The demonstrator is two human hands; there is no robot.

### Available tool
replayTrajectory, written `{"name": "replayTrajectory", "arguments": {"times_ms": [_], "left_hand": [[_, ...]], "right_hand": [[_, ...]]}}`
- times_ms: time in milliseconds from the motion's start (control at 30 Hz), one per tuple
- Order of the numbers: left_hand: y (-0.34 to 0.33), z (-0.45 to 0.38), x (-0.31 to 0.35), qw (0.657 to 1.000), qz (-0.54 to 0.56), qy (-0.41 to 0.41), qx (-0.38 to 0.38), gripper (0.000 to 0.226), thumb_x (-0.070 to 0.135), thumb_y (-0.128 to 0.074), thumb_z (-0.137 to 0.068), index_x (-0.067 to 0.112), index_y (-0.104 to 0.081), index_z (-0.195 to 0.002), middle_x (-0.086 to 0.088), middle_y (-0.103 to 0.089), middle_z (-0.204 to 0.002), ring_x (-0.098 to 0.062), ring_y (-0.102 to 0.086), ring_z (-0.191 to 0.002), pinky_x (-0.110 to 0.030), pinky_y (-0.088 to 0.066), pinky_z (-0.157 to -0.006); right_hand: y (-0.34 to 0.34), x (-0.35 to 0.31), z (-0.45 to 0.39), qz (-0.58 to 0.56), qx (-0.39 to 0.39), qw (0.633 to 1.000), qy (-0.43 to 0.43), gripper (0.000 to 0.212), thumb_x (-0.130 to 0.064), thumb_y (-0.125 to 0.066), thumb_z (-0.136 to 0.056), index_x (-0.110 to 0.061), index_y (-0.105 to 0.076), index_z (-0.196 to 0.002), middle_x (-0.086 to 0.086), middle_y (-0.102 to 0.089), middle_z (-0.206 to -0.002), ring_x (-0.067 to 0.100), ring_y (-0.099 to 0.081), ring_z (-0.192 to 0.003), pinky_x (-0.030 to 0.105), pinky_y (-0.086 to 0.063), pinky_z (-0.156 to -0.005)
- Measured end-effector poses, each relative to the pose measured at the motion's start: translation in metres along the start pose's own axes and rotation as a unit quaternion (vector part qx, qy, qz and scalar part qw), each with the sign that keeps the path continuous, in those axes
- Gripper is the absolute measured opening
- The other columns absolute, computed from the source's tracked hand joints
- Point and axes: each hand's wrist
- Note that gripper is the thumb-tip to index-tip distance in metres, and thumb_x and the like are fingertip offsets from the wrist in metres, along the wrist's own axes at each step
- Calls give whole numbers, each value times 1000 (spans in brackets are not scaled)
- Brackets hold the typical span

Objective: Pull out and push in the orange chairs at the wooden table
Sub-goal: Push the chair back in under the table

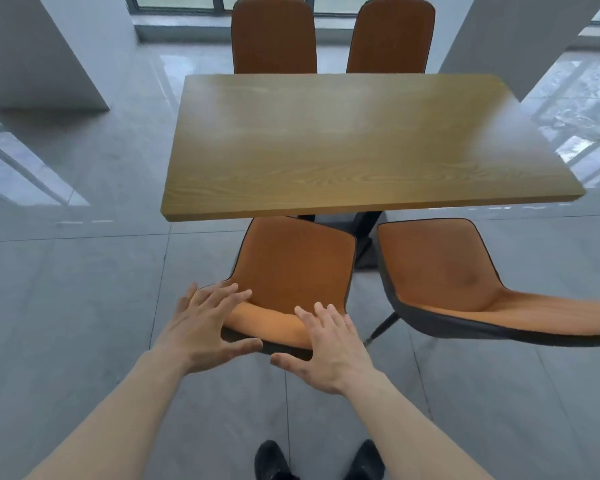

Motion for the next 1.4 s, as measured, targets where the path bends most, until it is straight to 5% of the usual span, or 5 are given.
{"name": "replayTrajectory", "arguments": {"times_ms": [200, 533, 1400], "left_hand": [[-12, -5, -32, 999, -1, -21, -27, 108, 107, -25, -61, 50, -26, -153, 18, -24, -164, -11, -13, -152, -42, -1, -126], [-22, -4, -24, 1000, -7, 0, 22, 98, 107, -25, -63, 49, -45, -139, 22, -50, -142, -12, -38, -135, -39, -23, -118], [-85, 24, 148, 987, 46, 135, 70, 93, 107, -25, -62, 50, -49, -131, 21, -54, -129, -14, -41, -127, -41, -26, -113]], "right_hand": [[-29, -23, -9, 30, 12, 999, -21, 99, -94, -33, -81, -35, -24, -159, 1, -40, -157, 28, -33, -145, 49, -25, -120], [-28, -14, -14, 45, 24, 999, 2, 72, -79, -36, -94, -38, -32, -154, -1, -50, -145, 29, -44, -132, 48, -34, -110], [18, 141, 26, 82, -38, 990, 109, 71, -77, -44, -93, -40, -35, -153, -3, -51, -145, 28, -41, -138, 53, -26, -118]]}}
Point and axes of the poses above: each hand's wrist, its own z-axis away from the middle knuckle, its own y-axis out of the back of the hand, x = y × z
